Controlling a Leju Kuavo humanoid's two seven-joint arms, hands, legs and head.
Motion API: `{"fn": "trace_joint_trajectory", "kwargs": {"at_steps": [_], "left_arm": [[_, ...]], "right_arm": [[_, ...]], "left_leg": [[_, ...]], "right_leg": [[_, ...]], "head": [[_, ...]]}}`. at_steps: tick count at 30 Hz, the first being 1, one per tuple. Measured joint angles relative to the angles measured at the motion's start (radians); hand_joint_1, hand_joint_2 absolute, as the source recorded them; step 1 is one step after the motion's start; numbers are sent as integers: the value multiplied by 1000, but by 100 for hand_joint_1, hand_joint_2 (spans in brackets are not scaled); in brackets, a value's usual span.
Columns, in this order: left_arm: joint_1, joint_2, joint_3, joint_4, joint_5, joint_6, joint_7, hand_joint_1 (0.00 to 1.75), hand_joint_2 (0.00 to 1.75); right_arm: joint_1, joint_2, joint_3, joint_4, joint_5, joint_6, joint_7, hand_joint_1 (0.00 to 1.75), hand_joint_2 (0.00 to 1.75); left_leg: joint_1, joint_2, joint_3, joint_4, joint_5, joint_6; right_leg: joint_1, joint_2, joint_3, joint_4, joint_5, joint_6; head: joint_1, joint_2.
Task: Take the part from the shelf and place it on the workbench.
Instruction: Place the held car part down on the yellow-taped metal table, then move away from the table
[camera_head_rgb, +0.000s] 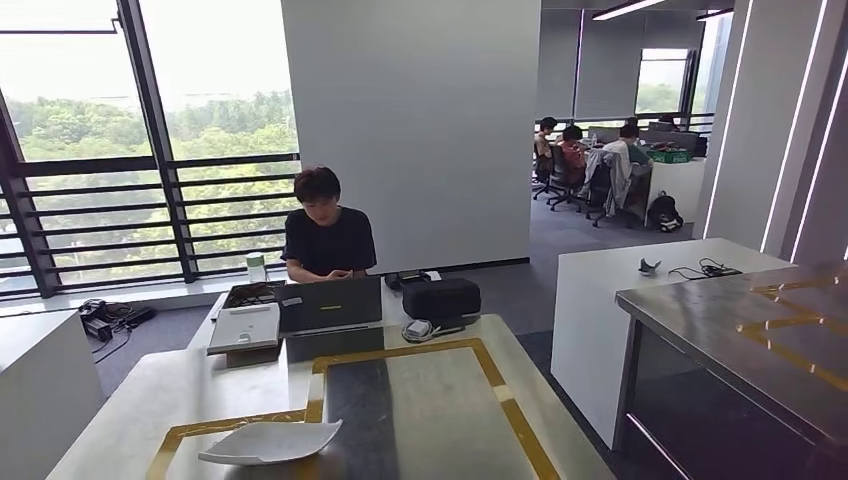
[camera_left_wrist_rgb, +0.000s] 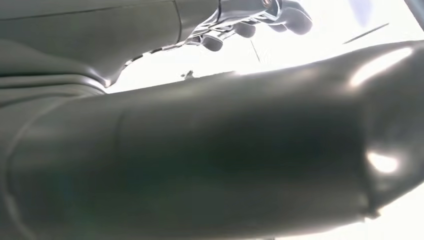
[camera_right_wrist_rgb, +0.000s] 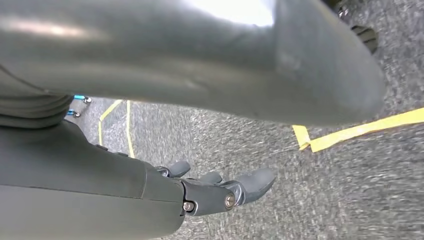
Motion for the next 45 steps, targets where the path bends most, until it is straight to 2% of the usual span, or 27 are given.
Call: {"fn": "trace_joint_trajectory", "kwargs": {"at_steps": [1,2,4,6,8,9,12,14,16,17,18,19,21,23,25,27,29,31,32,33,35,37,39,40,42,43,45], "left_arm": [[1,2,-7,-3,20,-5,-6,0,0],[-1,2,-16,-2,29,-10,-12,0,0],[-19,0,-42,15,28,-18,-26,0,0],[-50,-6,-68,44,27,-24,-38,0,0],[-83,-14,-87,68,43,-30,-55,0,0],[-98,-18,-95,76,54,-32,-63,0,0],[-129,-33,-115,97,66,-35,-72,0,0],[-143,-42,-127,105,58,-27,-77,0,0],[-148,-46,-134,104,53,-15,-79,0,0],[-146,-45,-136,100,59,-10,-78,0,0],[-140,-42,-136,91,72,-9,-77,0,0],[-133,-36,-136,81,88,-8,-76,0,0],[-114,-17,-135,61,124,-8,-79,0,0],[-101,16,-133,51,174,-14,-83,0,0],[-97,56,-129,49,221,-21,-86,0,0],[-95,88,-126,49,242,-25,-88,0,0],[-93,110,-124,49,249,-26,-88,0,0],[-93,125,-123,52,259,-26,-88,0,0],[-94,133,-123,56,267,-24,-88,0,0],[-95,138,-123,61,278,-21,-88,0,0],[-96,144,-120,67,295,-8,-87,0,0],[-90,138,-102,59,305,2,-87,0,0],[-79,124,-65,43,333,1,-88,0,0],[-72,118,-42,38,355,-2,-89,0,0],[-61,108,-3,34,402,-18,-82,0,0],[-56,100,15,34,438,-33,-70,0,0],[-45,76,60,47,557,-89,-16,0,0]], "right_arm": [[1,-3,0,0,-1,1,3,0,0],[1,-5,0,0,-4,2,8,0,0],[2,-7,-2,0,-18,1,16,0,0],[0,-7,-6,0,-37,-1,17,0,0],[-2,-4,-11,0,-45,-4,20,0,0],[-4,-2,-14,0,-46,-5,23,0,0],[-3,2,-19,0,-46,-7,37,0,0],[-3,5,-20,0,-45,-8,49,0,0],[-5,7,-20,0,-44,-9,57,0,0],[-6,8,-20,0,-44,-9,58,0,0],[-7,8,-20,0,-44,-9,60,0,0],[-7,9,-20,0,-44,-9,64,0,0],[-7,10,-20,0,-42,-9,75,0,0],[-8,15,-20,0,-42,-14,88,0,0],[-8,23,-21,0,-44,-24,95,0,0],[-9,32,-22,0,-45,-30,97,0,0],[-10,38,-23,0,-45,-31,100,0,0],[-11,41,-25,0,-46,-34,100,0,0],[-11,43,-25,0,-46,-36,100,0,0],[-11,45,-26,0,-45,-38,99,0,0],[-12,48,-26,0,-45,-40,88,0,0],[-14,51,-27,0,-50,-38,60,0,0],[-15,53,-29,0,-54,-33,32,0,0],[-15,53,-29,0,-54,-30,23,0,0],[-14,52,-29,0,-48,-24,16,0,0],[-14,52,-29,0,-41,-20,15,0,0],[-13,50,-26,0,-19,-13,16,0,0]], "left_leg": [[0,-1,-12,62,-41,-3],[0,-1,-14,112,-58,-4],[0,-1,20,131,-22,-1],[-1,-4,116,22,23,9],[-6,-8,208,-114,10,21],[-10,-9,228,-152,-4,27],[-13,-4,213,-170,15,50],[-8,1,185,-175,44,66],[-9,3,153,-172,68,72],[-9,5,137,-168,80,72],[-9,7,120,-164,91,71],[-9,9,103,-157,101,69],[-9,10,69,-142,118,62],[-11,10,47,-129,133,51],[-11,10,40,-129,151,36],[-8,8,35,-133,160,22],[-5,3,15,-94,104,11],[-3,0,-10,14,1,2],[-3,-1,-16,72,-31,-1],[-3,-1,-14,115,-40,-4],[-3,-1,34,109,8,-3],[-4,-2,138,-14,40,2],[-9,-4,220,-136,13,15],[-12,-4,233,-166,-1,23],[-12,-2,220,-173,11,41],[-11,-1,210,-173,21,51],[-8,2,186,-174,45,65]], "right_leg": [[1,-1,-15,1,12,-1],[3,-2,-32,2,24,0],[5,-5,-62,6,47,3],[5,-6,-86,11,68,9],[6,-5,-99,13,88,19],[5,-5,-101,11,98,25],[2,-2,-110,5,114,46],[1,2,-135,58,45,56],[-1,3,-165,181,-62,64],[-2,3,-173,241,-88,66],[-2,3,-170,280,-85,68],[-2,3,-151,286,-61,68],[-4,3,-64,201,-15,65],[0,4,34,61,-32,53],[6,5,64,-1,-54,38],[6,2,48,-4,-36,21],[2,-3,25,-9,-9,5],[2,-5,-6,-9,16,-1],[2,-6,-23,-9,29,-1],[2,-7,-38,-8,42,-1],[2,-8,-70,-4,66,3],[3,-7,-96,3,88,10],[5,-5,-108,6,106,20],[5,-4,-109,4,115,27],[3,-3,-111,0,126,42],[2,-2,-117,10,111,49],[0,0,-137,83,22,59]], "head": [[0,0],[-1,0],[-1,0],[-1,0],[-1,0],[-1,0],[-1,0],[2,0],[4,0],[5,0],[5,0],[6,0],[7,0],[6,0],[5,0],[4,0],[2,-1],[-1,-1],[-1,-1],[-1,-1],[-2,0],[-2,0],[0,0],[2,0],[6,0],[7,0],[8,0]]}}
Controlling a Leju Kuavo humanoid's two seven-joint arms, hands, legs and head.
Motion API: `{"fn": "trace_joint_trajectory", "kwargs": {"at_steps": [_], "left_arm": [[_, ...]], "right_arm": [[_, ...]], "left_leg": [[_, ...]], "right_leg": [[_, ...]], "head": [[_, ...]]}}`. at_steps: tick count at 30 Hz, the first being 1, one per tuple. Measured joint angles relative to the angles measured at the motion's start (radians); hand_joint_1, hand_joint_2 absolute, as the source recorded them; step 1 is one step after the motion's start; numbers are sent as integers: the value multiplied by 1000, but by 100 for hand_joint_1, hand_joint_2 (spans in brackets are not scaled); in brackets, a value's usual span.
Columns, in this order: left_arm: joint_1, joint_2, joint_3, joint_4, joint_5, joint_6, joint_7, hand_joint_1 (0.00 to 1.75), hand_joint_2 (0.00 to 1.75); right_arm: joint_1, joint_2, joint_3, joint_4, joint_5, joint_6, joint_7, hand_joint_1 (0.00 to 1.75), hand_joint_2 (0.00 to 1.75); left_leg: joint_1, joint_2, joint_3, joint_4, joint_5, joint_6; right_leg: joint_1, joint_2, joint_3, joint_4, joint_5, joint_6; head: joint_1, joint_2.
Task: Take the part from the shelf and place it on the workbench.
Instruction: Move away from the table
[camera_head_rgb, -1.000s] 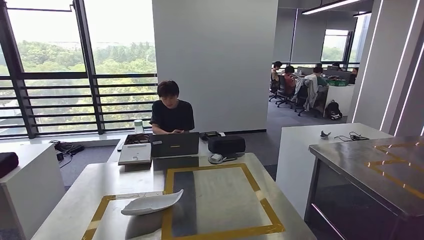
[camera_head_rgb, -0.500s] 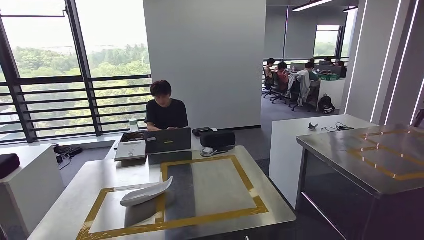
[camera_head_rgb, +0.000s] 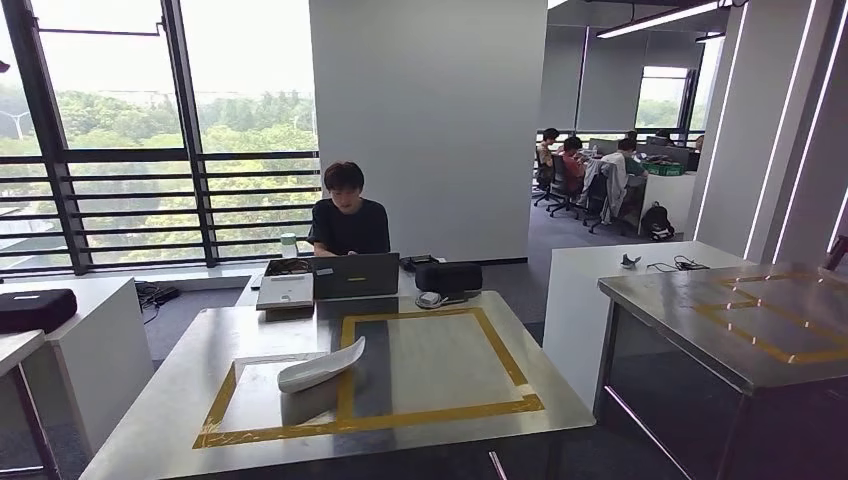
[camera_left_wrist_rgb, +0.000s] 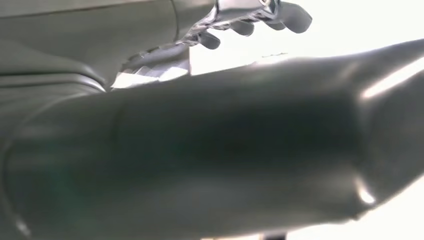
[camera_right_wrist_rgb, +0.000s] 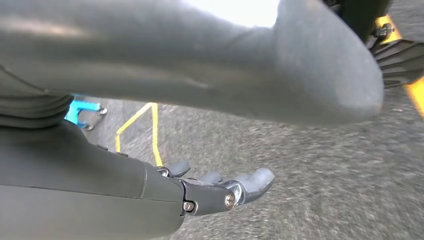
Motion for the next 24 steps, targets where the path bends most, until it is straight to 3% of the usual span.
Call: {"fn": "trace_joint_trajectory", "kwargs": {"at_steps": [2,3,4,5,6,7,9,10,12,13,14,16,17,18,19,20,22,24], "left_arm": [[18,-36,88,60,122,-76,60,0,0],[23,-57,146,114,151,-116,73,0,0],[23,-76,215,183,160,-163,70,0,0],[17,-94,287,258,149,-210,57,0,0],[7,-109,358,335,126,-246,43,0,0],[-6,-123,424,409,91,-262,32,0,0],[-49,-139,531,583,-20,-197,34,0,0],[-75,-140,575,695,-90,-128,56,0,0],[-108,-135,644,927,-237,7,195,0,0],[-112,-138,673,1023,-313,53,319,0,0],[-111,-149,704,1094,-386,79,455,0,0],[-113,-185,812,1198,-510,100,692,0,0],[-115,-206,881,1238,-546,102,750,0,0],[-117,-223,948,1274,-568,103,774,0,0],[-118,-237,1000,1302,-575,103,770,0,0],[-119,-249,1046,1328,-581,103,759,0,0],[-132,-272,1117,1368,-603,103,766,0,0],[-152,-303,1188,1400,-655,103,789,0,0]], "right_arm": [[0,-2,5,0,19,4,1,0,0],[0,-2,7,0,24,4,1,0,0],[1,-2,8,0,27,4,1,0,0],[1,-2,8,0,29,4,1,0,0],[2,-3,8,0,31,4,2,0,0],[2,-4,9,0,33,4,4,0,0],[1,-5,11,0,38,4,9,0,0],[1,-6,13,0,39,6,10,0,0],[1,-7,16,0,33,9,2,0,0],[1,-8,16,0,27,10,-5,0,0],[2,-10,16,0,22,11,-12,0,0],[2,-16,16,0,15,13,-20,0,0],[2,-18,16,0,14,14,-22,0,0],[2,-20,16,0,13,16,-23,0,0],[2,-21,16,0,13,16,-24,0,0],[2,-23,16,0,12,17,-24,0,0],[0,-25,16,0,14,20,-17,0,0],[-3,-32,16,0,23,25,2,0,0]], "left_leg": [[-2,3,-28,3,22,4],[-3,6,-42,7,33,3],[-4,10,-58,13,42,1],[-4,12,-75,20,51,-1],[-4,14,-93,28,59,-4],[-5,16,-109,36,67,-7],[-6,16,-127,42,82,-18],[-5,17,-129,39,91,-25],[-4,19,-129,31,107,-38],[-3,16,-133,34,99,-43],[-2,11,-143,53,71,-48],[2,-1,-174,146,-24,-57],[3,-4,-189,212,-68,-61],[5,-4,-197,269,-91,-65],[8,-5,-194,301,-90,-68],[11,-5,-173,301,-69,-72],[21,-5,-84,199,-23,-81],[21,-11,8,66,-30,-80]], "right_leg": [[0,1,-24,124,-92,6],[1,1,-28,175,-106,7],[1,1,-18,199,-92,6],[1,1,7,190,-62,3],[2,2,49,146,-34,-2],[5,3,100,78,-27,-9],[11,4,179,-49,-50,-22],[14,4,194,-81,-62,-29],[14,5,189,-99,-48,-41],[11,5,181,-103,-36,-49],[7,4,171,-108,-23,-56],[3,1,146,-112,-1,-62],[3,-1,132,-111,9,-61],[3,-3,117,-109,19,-59],[2,-7,103,-107,29,-55],[0,-10,87,-103,38,-50],[-5,-16,61,-93,54,-37],[-7,-19,44,-84,69,-20]], "head": [[1,0],[1,0],[1,0],[2,0],[2,0],[2,0],[3,0],[3,0],[4,0],[3,0],[1,0],[-3,0],[-4,0],[-4,0],[-5,0],[-5,0],[-6,0],[-7,0]]}}
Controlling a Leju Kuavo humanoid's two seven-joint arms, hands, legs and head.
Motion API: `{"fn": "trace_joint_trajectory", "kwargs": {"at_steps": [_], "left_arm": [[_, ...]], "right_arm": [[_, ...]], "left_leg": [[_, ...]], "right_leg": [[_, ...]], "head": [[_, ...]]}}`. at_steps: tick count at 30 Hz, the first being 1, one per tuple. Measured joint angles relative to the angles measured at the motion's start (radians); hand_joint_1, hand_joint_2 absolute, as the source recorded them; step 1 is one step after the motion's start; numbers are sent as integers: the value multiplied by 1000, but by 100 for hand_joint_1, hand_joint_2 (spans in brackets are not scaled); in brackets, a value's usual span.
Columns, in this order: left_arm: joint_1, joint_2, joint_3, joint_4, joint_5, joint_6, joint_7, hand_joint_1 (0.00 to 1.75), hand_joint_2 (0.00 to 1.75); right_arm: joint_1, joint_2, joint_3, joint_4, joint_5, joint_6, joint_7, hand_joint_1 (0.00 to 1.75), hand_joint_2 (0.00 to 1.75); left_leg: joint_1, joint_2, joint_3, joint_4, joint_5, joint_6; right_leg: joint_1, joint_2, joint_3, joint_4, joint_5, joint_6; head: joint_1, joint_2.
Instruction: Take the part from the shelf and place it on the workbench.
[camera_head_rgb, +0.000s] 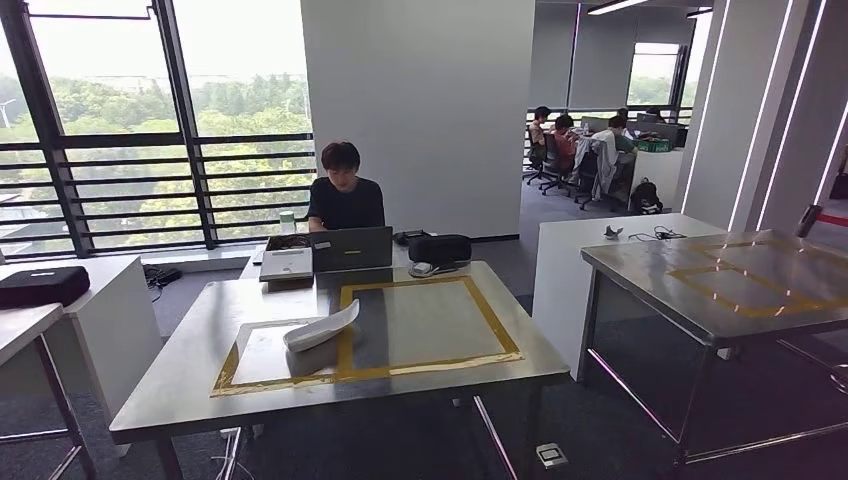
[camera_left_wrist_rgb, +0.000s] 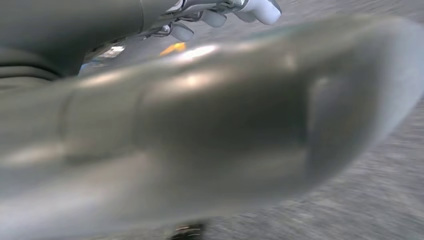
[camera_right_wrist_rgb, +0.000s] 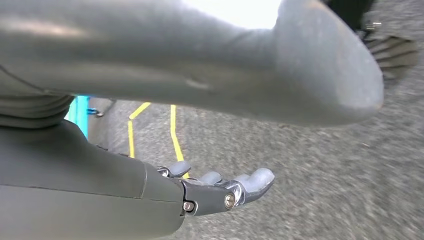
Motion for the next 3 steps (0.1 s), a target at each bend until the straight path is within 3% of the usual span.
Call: {"fn": "trace_joint_trajectory", "kwargs": {"at_steps": [1,3], "left_arm": [[-8,-18,36,15,-26,-1,-2,0,0],[-16,-42,79,34,-50,-9,-24,0,0]], "right_arm": [[-1,-4,0,0,6,2,13,0,0],[-2,-8,1,0,17,6,34,0,0]], "left_leg": [[-2,-3,21,-37,-12,6],[-6,-6,18,-45,-14,23]], "right_leg": [[1,0,-3,3,9,7],[1,2,-4,0,23,15]], "head": [[0,0],[1,0]]}}
